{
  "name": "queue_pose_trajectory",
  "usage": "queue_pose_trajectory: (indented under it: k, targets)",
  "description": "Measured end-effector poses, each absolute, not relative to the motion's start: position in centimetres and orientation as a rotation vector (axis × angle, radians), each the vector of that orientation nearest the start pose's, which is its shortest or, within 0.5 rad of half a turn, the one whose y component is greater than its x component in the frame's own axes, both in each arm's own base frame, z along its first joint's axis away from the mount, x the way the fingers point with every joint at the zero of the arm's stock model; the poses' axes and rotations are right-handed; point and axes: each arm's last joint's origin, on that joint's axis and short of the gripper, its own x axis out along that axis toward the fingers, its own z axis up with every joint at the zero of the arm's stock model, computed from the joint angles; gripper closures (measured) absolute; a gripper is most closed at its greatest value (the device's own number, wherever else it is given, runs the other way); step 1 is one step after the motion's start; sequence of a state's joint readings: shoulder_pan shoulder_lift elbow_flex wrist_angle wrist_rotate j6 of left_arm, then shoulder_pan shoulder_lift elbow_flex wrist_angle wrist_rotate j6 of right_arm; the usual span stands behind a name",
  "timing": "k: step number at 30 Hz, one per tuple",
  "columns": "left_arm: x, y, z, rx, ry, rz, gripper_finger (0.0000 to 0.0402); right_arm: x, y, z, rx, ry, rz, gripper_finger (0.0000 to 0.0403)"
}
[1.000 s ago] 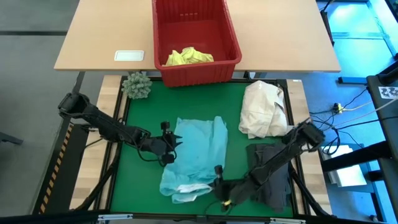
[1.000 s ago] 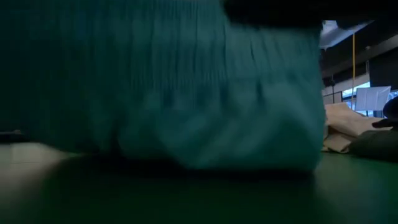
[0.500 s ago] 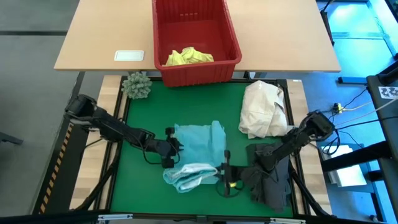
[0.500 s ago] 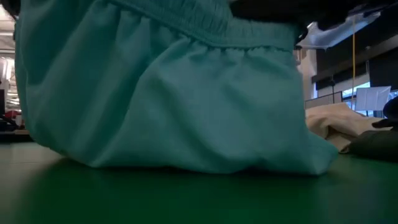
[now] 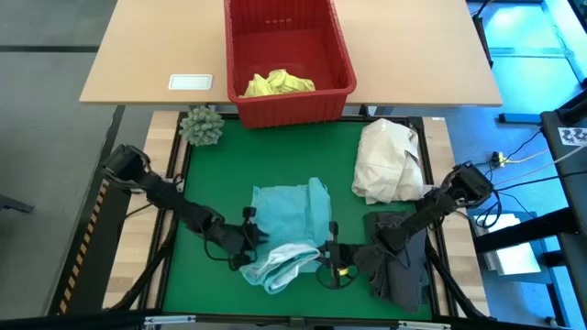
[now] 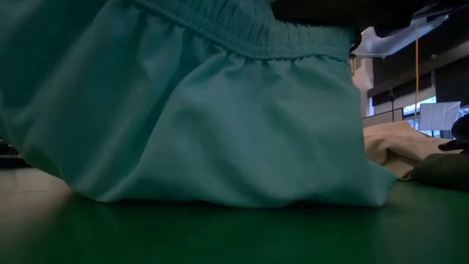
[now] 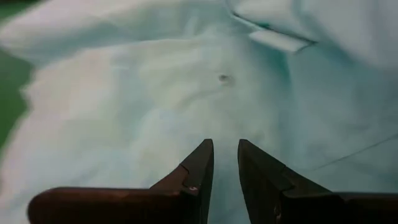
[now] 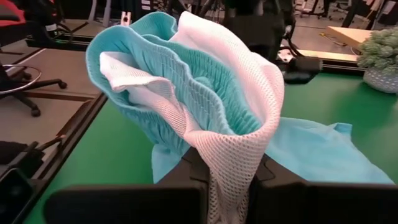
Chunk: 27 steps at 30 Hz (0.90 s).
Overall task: Fold Laundry from Bin
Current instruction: Fold the blue short
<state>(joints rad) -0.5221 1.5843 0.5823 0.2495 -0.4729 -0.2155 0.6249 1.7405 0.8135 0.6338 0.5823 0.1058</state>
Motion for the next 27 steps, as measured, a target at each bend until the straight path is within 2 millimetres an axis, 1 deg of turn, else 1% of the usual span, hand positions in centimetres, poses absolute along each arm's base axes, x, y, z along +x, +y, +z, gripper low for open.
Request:
queue_pose_trajectory:
  k: [6, 10, 14, 19, 23, 27]
  targets:
    - [23.3, -11.7, 14.8, 0.224, 0.646, 0.143, 0.0333, 29.1, 19.1, 17.7, -0.062, 0.243, 0.030, 0.0374]
    - [22.5, -11.1, 16.7, 0.215, 0.601, 0.194, 0.0333, 29.1, 19.2, 17.9, -0.049, 0.221, 0.032, 0.0374]
    - [21.6, -10.7, 19.2, 0.184, 0.510, 0.208, 0.0333, 29.0, 19.1, 18.9, -0.029, 0.184, 0.048, 0.0374]
    - [20.7, -10.0, 20.7, 0.221, 0.457, 0.303, 0.0333, 28.6, 18.7, 20.6, -0.011, 0.148, 0.018, 0.0374]
    - [20.6, -9.9, 21.0, 0.235, 0.445, 0.308, 0.0333, 29.1, 17.3, 20.6, 0.002, 0.185, -0.045, 0.0374]
    - [20.6, -9.9, 21.0, 0.240, 0.447, 0.308, 0.0333, 30.2, 14.9, 19.8, 0.046, 0.256, -0.126, 0.0374]
